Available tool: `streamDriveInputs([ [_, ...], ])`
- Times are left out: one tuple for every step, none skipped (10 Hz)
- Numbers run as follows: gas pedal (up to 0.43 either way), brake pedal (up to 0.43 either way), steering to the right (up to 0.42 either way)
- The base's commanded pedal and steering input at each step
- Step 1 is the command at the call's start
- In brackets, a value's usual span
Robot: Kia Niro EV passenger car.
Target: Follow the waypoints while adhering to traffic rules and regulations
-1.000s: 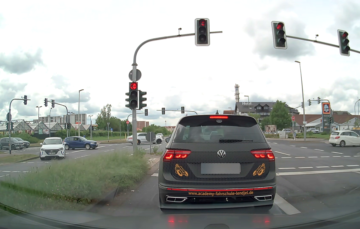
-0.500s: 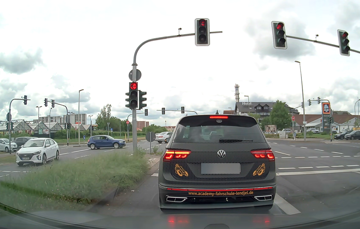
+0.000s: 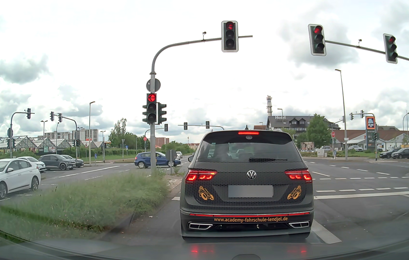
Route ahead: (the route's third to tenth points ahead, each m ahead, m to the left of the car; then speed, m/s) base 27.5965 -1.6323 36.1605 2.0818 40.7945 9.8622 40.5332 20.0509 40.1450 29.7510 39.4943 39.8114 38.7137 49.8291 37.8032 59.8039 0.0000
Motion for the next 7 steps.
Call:
streamDriveInputs([
  [0.0, 0.256, 0.005],
  [0.0, 0.256, 0.005],
  [0.0, 0.256, 0.005],
  [0.0, 0.256, 0.005],
  [0.0, 0.256, 0.005],
  [0.0, 0.262, 0.006],
  [0.0, 0.262, 0.005],
])
